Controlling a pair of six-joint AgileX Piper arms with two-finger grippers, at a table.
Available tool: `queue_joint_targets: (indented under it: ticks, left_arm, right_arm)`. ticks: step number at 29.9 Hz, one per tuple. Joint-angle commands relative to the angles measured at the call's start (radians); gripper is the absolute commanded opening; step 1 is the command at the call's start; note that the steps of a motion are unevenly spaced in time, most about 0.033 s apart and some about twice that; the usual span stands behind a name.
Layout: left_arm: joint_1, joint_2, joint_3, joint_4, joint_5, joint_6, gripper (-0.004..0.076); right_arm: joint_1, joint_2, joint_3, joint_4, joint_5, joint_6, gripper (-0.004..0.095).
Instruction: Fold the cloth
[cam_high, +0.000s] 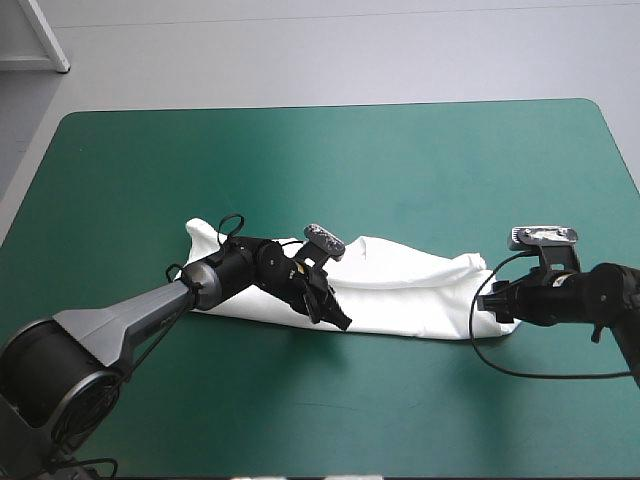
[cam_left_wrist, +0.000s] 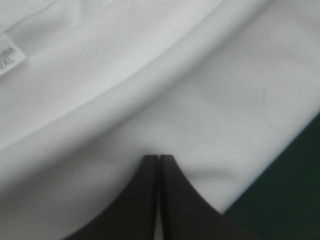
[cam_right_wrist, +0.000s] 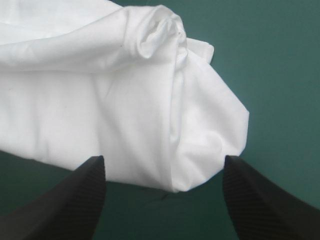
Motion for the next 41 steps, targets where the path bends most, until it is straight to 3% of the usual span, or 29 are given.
queue_joint_targets:
  ticks: [1,10,18,21,29,41]
  left_arm:
    - [-0.005,-0.024,-0.015,-0.012,-0.025,0.000,0.0019]
    - [-0.005,-0.022,-0.013,-0.012,-0.021,0.000,0.0019]
    - [-0.005,-0.021,-0.013,-0.012,-0.025,0.000,0.0019]
    - [-0.005,-0.021,-0.013,-0.012,-0.029,0.000,0.0019]
    - [-0.005,-0.021,-0.013,-0.012,-0.046,0.000,0.0019]
    - [-0.003,-0.021,-0.013,-0.010,-0.047,-0.012,0.0019]
  right_arm:
    - [-0.010,0.064,-0.023,0.025,-0.088,-0.013,0.0698]
    - [-0.010,0.273,-0.023,0.041,-0.195,-0.064,0.0666]
    - [-0.010,0.353,-0.023,0.206,-0.192,-0.203,0.0557]
    - [-0.008,0.370,-0.023,0.260,-0.151,-0.268,0.0439]
    - [-0.008,0.376,-0.023,0.289,-0.087,-0.325,-0.0008]
    - [-0.006,0.305,-0.124,0.414,0.035,-0.409,-0.0016]
